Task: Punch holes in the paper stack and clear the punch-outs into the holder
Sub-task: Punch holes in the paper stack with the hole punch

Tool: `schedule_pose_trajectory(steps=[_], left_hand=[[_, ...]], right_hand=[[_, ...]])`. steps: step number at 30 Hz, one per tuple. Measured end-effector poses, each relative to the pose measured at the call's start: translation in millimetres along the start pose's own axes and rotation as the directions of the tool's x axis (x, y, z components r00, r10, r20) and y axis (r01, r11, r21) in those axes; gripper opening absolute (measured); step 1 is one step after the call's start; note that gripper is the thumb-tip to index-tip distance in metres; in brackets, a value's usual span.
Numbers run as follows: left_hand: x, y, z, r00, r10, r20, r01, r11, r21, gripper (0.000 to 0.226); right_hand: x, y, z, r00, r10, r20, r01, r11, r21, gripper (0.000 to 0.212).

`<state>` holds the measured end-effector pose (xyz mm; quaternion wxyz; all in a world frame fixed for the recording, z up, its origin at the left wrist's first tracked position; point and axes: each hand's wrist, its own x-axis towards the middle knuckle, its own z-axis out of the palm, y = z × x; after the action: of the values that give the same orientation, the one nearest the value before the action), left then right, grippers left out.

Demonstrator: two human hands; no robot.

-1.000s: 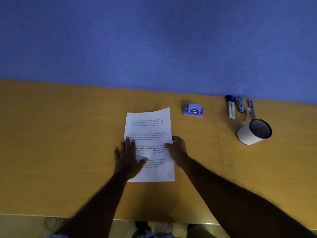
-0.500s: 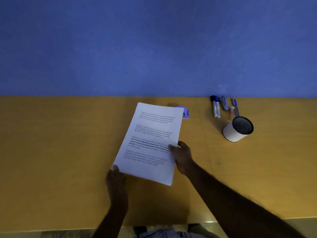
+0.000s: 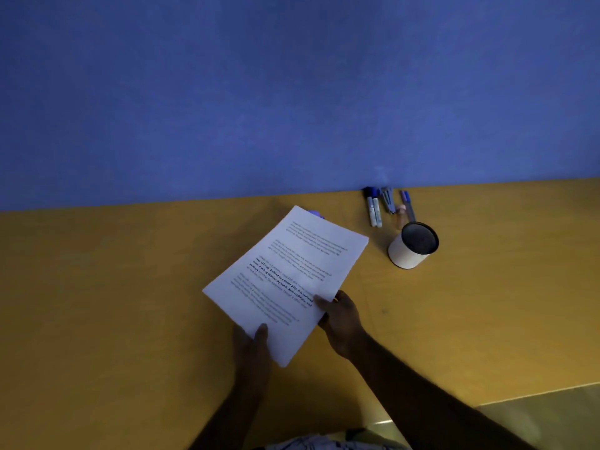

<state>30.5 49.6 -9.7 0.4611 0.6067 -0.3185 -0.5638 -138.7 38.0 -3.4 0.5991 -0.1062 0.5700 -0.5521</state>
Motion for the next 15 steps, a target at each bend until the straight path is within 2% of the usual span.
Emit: schedule_pose_trajectory(steps=[5, 11, 13, 15], left_hand=[[14.8, 3.2, -5.5, 0.999, 0.0, 0.053, -0.003, 0.999, 0.045, 0.049], [39.2, 12.7, -21.7, 0.977, 0.005, 0.211, -0.039, 0.987, 0.157, 0.045], [47.3, 17.3, -26.1, 0.966, -0.018, 0.259, -0.039, 0.976, 0.214, 0.044], [56.1, 22.5, -28.9, 0.952, -0.06, 0.302, -0.023, 0.964, 0.263, 0.044]], right_hand=[[1.6, -7.8, -18.4, 0.999, -0.007, 0.052, 0.01, 0.999, -0.049, 0.04], [23.9, -43.2, -65.4, 0.998, 0.037, -0.052, -0.032, 0.997, 0.077, 0.043], [30.2, -56.8, -81.9, 0.993, 0.073, -0.096, -0.071, 0.997, 0.022, 0.04], [34.3, -68.4, -93.6, 0.995, 0.07, -0.077, -0.079, 0.991, -0.11, 0.037]])
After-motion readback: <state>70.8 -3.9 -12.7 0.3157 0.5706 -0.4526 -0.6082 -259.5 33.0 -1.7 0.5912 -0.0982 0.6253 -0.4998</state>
